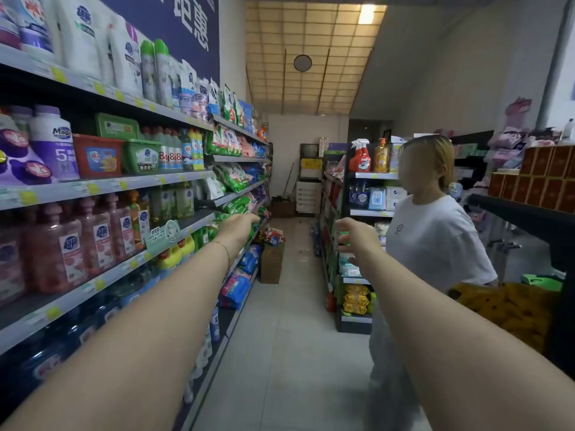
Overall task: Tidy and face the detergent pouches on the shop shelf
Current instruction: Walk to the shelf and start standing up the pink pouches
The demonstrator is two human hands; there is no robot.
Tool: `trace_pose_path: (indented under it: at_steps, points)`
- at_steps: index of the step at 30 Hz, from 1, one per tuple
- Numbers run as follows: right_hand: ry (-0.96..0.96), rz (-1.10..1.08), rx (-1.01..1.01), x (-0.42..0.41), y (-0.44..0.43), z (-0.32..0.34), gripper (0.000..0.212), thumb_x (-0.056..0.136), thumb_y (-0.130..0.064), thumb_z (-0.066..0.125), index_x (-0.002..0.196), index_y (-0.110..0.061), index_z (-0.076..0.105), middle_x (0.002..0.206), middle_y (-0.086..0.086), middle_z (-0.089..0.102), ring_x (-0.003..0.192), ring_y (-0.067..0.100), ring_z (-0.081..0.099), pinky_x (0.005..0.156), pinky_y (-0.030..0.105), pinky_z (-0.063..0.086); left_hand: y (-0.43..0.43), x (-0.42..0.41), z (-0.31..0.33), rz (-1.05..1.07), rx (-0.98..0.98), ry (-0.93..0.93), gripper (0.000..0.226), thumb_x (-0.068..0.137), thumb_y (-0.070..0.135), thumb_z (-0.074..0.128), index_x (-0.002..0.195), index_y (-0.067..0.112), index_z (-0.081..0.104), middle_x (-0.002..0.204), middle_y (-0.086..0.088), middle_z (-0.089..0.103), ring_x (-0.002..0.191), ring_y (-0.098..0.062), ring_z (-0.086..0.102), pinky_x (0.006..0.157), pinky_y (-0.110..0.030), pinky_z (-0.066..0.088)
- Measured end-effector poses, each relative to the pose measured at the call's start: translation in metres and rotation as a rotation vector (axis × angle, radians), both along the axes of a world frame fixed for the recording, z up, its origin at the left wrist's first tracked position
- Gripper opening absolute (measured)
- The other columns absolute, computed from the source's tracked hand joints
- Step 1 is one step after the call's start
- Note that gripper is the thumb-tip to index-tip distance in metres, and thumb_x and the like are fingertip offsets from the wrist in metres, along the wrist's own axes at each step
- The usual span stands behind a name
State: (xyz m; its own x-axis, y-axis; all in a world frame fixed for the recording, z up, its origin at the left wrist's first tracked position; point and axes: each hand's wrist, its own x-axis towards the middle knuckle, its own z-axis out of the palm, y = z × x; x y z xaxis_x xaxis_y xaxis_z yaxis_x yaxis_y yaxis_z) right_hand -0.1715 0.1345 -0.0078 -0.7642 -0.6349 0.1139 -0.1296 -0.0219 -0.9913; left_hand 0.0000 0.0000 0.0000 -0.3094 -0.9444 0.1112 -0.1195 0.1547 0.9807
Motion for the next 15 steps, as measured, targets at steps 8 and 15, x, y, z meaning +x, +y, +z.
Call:
trace_pose_path:
  at_steps: [8,15]
  points:
    - [0.641,0.006,0.41,-0.026,-0.062,0.002,0.035,0.088,-0.03,0.056,0.118,-0.011,0.054,0.116,0.01,0.059,0.103,0.029,0.056,0.088,0.04,0.049,-0.043,-0.04,-0.003,-0.128,-0.314,-0.471,0.057,0.092,0.025,0.056,0.144,0.012,0.038,0.148,-0.008,0.039,0.125,-0.028,0.049,0.101,-0.035,0.043]
    - [0.913,0.035,0.557,-0.058,-0.146,0.007,0.027,0.09,-0.033,0.052,0.111,-0.017,0.049,0.114,0.007,0.057,0.102,0.028,0.055,0.094,0.049,0.047,-0.128,-0.088,0.002,-0.075,-0.578,-0.719,0.045,0.089,0.028,0.051,0.132,0.013,0.046,0.125,-0.013,0.054,0.1,-0.031,0.06,0.076,-0.036,0.049]
